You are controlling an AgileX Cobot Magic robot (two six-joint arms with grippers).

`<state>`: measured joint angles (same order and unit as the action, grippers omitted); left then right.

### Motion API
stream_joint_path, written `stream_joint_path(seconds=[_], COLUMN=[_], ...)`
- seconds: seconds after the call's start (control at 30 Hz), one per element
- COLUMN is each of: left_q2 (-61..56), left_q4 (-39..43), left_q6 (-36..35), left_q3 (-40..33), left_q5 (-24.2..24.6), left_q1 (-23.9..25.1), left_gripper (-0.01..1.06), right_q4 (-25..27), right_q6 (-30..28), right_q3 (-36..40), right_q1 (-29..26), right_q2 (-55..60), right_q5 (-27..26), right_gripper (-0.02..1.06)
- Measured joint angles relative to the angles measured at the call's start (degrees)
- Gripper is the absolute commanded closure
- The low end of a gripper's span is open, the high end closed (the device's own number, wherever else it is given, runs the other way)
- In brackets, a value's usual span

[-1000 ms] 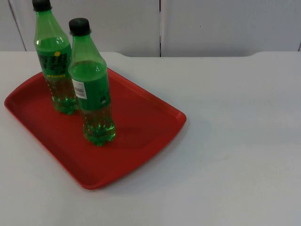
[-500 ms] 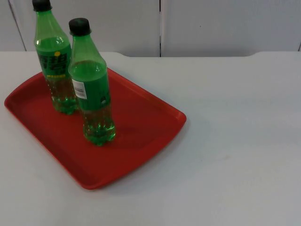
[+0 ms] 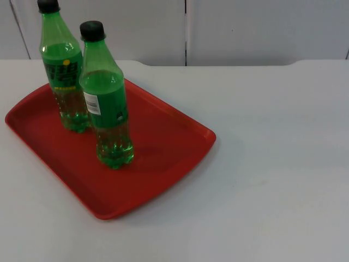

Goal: Place the bottle upright on the tray.

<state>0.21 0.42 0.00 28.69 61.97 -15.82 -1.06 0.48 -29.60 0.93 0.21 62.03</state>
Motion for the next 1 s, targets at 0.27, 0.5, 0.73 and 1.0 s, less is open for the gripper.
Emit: stream_joint_path(seconds=[0.27, 0.5, 0.73, 1.0], left_q2=[0.0, 0.0, 0.0, 0.0], left_q4=[0.0, 0.0, 0.0, 0.0], left_q6=[0.0, 0.0, 0.0, 0.0], left_q3=[0.0, 0.0, 0.0, 0.0], left_q5=[0.0, 0.0, 0.0, 0.0], left_q1=[0.0, 0.0, 0.0, 0.71], left_gripper=[0.0, 0.0, 0.0, 0.0], right_q4=[0.0, 0.0, 0.0, 0.0], right_q6=[0.0, 0.0, 0.0, -0.48], right_q3=[0.0, 0.0, 0.0, 0.0], right_q1=[0.0, 0.0, 0.0, 0.0], right_q2=[0.0, 0.0, 0.0, 0.0], right_q5=[0.0, 0.0, 0.0, 0.0], right_gripper=[-0.01, -0.01, -0.01, -0.01])
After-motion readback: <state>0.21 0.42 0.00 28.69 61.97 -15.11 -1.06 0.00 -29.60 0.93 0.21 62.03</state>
